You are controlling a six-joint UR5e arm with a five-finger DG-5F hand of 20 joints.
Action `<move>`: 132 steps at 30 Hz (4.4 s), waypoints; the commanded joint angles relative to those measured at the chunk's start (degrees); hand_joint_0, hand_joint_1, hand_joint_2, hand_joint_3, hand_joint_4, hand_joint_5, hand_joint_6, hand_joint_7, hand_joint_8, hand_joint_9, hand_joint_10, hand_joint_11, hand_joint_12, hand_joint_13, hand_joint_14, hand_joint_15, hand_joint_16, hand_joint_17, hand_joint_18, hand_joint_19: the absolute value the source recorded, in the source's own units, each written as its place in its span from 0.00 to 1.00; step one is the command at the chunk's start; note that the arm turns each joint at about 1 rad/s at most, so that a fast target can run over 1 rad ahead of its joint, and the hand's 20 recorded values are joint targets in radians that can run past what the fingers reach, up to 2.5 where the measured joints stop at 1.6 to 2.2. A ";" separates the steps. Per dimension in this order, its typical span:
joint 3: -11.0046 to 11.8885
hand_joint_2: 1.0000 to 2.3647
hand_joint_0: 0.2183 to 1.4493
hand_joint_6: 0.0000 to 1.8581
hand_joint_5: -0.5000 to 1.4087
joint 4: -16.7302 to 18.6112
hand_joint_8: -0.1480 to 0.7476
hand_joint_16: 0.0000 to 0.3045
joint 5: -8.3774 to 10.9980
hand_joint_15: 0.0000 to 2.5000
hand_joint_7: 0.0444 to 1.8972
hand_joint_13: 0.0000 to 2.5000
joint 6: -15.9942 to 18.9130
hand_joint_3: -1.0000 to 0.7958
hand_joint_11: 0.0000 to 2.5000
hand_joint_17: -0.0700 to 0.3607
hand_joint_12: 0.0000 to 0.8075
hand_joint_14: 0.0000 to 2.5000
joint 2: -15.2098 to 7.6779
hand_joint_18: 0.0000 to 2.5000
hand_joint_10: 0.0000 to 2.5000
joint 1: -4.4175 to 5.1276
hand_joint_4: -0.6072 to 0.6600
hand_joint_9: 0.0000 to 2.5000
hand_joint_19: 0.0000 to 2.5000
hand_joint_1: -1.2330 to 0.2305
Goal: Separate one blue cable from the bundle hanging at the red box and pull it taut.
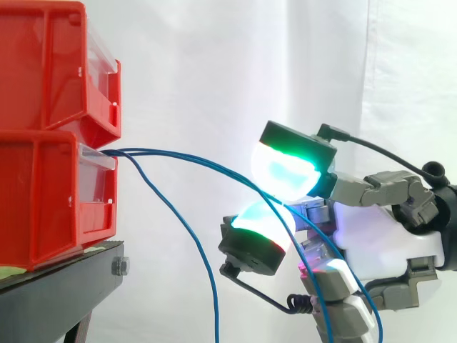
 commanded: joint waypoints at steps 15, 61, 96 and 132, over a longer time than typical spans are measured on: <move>0.01 0.01 0.37 0.49 0.17 -1.04 0.59 0.16 -0.24 0.29 0.56 0.46 -0.30 0.40 0.41 0.41 0.50 0.01 0.21 0.43 0.01 -0.18 0.54 0.43 0.29 0.23; 0.01 0.01 0.32 0.49 0.20 -5.53 0.65 0.19 0.29 0.27 0.63 0.50 -3.28 0.54 0.42 0.46 0.55 0.01 2.32 0.49 0.01 -1.06 0.42 0.52 0.25 0.28; -0.08 0.01 0.33 0.49 0.20 -5.17 0.61 0.17 0.12 0.48 0.60 0.61 -3.55 0.52 0.60 0.43 0.54 0.01 2.32 0.47 0.15 0.08 0.47 0.59 0.26 0.30; -0.08 0.01 0.34 0.49 0.20 -5.17 0.58 0.17 0.12 0.63 0.60 0.64 -3.55 0.51 0.56 0.43 0.51 0.00 2.32 0.48 0.38 0.08 0.47 0.56 0.25 0.29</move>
